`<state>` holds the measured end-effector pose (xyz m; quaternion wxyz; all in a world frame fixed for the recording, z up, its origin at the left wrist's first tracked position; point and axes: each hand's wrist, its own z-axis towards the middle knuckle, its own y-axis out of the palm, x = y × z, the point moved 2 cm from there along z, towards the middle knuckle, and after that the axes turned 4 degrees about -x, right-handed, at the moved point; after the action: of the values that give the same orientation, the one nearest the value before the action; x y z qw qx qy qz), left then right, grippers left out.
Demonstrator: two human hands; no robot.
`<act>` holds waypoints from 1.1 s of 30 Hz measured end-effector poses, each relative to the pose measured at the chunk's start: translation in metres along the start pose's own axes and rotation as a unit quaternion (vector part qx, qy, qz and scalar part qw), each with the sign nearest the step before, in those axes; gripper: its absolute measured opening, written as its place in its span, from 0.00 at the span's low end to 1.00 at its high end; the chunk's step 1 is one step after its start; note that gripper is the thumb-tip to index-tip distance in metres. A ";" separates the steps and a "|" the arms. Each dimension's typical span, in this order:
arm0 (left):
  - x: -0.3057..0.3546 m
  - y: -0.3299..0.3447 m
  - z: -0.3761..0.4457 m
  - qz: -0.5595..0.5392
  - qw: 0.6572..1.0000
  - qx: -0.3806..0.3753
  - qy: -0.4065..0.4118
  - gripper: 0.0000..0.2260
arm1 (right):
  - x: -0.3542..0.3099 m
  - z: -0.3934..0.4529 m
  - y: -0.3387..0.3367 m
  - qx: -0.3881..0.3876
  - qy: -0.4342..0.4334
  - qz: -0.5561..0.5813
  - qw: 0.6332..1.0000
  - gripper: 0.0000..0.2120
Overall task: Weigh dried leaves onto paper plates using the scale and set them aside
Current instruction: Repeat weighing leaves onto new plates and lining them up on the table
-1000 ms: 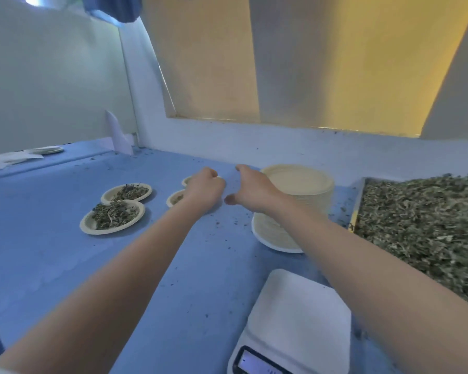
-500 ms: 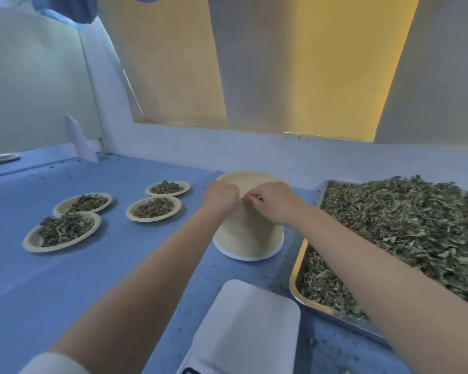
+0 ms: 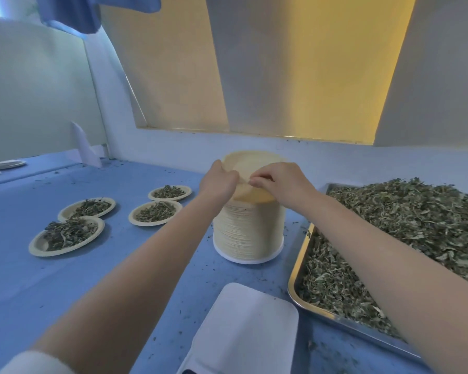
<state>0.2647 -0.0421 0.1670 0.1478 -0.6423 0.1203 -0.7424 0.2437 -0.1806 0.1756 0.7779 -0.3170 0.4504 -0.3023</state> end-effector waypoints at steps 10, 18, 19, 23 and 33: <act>-0.004 -0.027 -0.042 -0.120 0.991 0.049 -0.039 0.02 | -0.027 -0.046 0.002 0.009 -0.070 -0.032 0.997 0.09; -0.020 -0.050 -0.133 -0.168 0.986 -0.009 -0.010 0.03 | -0.059 -0.132 0.011 -0.014 -0.143 -0.040 0.989 0.10; -0.029 -0.050 -0.144 -0.165 0.986 -0.021 -0.012 0.04 | -0.060 -0.144 0.015 -0.024 -0.152 -0.047 0.987 0.10; -0.066 -0.045 -0.179 -0.128 0.988 -0.053 -0.067 0.02 | -0.058 -0.182 0.038 -0.077 -0.144 -0.073 0.984 0.11; -0.117 -0.027 -0.179 0.106 0.985 -0.055 -0.125 0.04 | -0.036 -0.209 0.084 -0.140 -0.083 -0.072 0.984 0.10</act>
<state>0.1014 0.0243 0.0432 0.2038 -0.7210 0.2092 -0.6284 0.0582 -0.1481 0.0473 0.7365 -0.4789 0.3980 -0.2642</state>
